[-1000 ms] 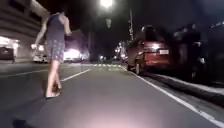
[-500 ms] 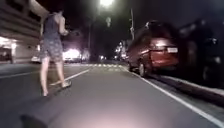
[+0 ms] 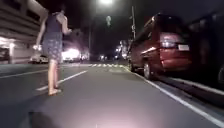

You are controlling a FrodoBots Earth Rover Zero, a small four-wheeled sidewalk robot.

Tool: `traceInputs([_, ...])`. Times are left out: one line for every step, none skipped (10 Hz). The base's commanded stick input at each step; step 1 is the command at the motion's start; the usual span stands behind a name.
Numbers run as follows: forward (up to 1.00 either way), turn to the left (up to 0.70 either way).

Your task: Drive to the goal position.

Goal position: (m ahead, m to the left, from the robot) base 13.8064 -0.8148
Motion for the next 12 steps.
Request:
traceInputs([1.00, 0.00])
traceInputs([1.00, 0.00])
traceInputs([1.00, 0.00])
traceInputs([1.00, 0.00])
traceInputs([1.00, 0.00])
traceInputs([1.00, 0.00])
traceInputs([1.00, 0.00])
traceInputs([1.00, 0.00])
traceInputs([1.00, 0.00])
traceInputs([1.00, 0.00])
traceInputs([1.00, 0.00])
traceInputs([1.00, 0.00])
